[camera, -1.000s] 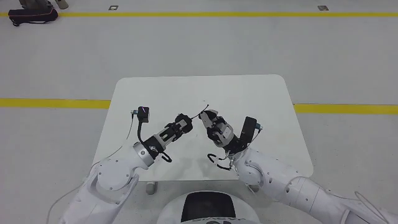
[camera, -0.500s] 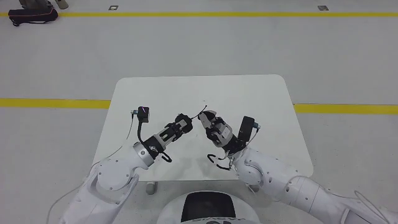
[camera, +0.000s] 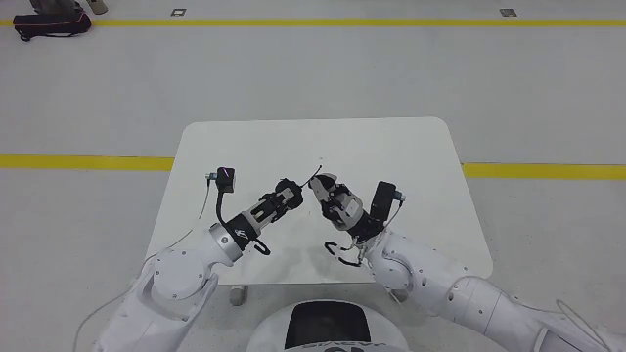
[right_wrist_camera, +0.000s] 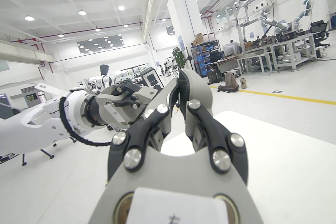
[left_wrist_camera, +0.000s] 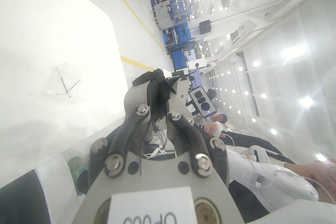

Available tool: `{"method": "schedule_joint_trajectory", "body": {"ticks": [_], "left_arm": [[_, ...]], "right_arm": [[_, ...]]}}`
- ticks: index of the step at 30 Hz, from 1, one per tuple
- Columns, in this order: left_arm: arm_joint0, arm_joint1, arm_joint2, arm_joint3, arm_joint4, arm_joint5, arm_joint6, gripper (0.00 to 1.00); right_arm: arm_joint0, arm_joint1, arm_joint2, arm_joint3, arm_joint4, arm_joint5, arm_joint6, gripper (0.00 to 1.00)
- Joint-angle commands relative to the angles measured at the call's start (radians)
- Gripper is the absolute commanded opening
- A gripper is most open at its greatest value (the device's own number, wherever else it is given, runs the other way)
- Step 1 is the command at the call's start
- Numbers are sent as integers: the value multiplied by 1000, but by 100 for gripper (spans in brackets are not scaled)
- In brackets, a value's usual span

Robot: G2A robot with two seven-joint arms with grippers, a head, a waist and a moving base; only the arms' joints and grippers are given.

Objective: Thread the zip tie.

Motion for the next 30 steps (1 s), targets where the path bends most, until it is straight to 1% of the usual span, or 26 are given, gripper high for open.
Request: {"method": "schedule_joint_trajectory", "body": {"ticks": [1, 7, 8, 9, 17, 19, 22, 30], "left_arm": [[0, 0, 0, 0, 0, 0, 0, 0], [0, 0, 0, 0, 0, 0, 0, 0], [0, 0, 0, 0, 0, 0, 0, 0], [0, 0, 0, 0, 0, 0, 0, 0], [0, 0, 0, 0, 0, 0, 0, 0], [0, 0, 0, 0, 0, 0, 0, 0], [0, 0, 0, 0, 0, 0, 0, 0], [0, 0, 0, 0, 0, 0, 0, 0]], "right_arm": [[0, -2, 1, 3, -1, 0, 2, 0], [-5, -9, 4, 9, 1, 0, 3, 0], [-6, -9, 5, 9, 2, 0, 1, 32], [-8, -9, 6, 7, 4, 0, -4, 100], [-27, 2, 27, 3, -1, 0, -67, 100], [-36, 8, 31, -3, -1, 0, -85, 100], [-57, 26, 31, -20, 6, 0, -125, 100], [-57, 26, 31, -20, 6, 0, -125, 100]]}}
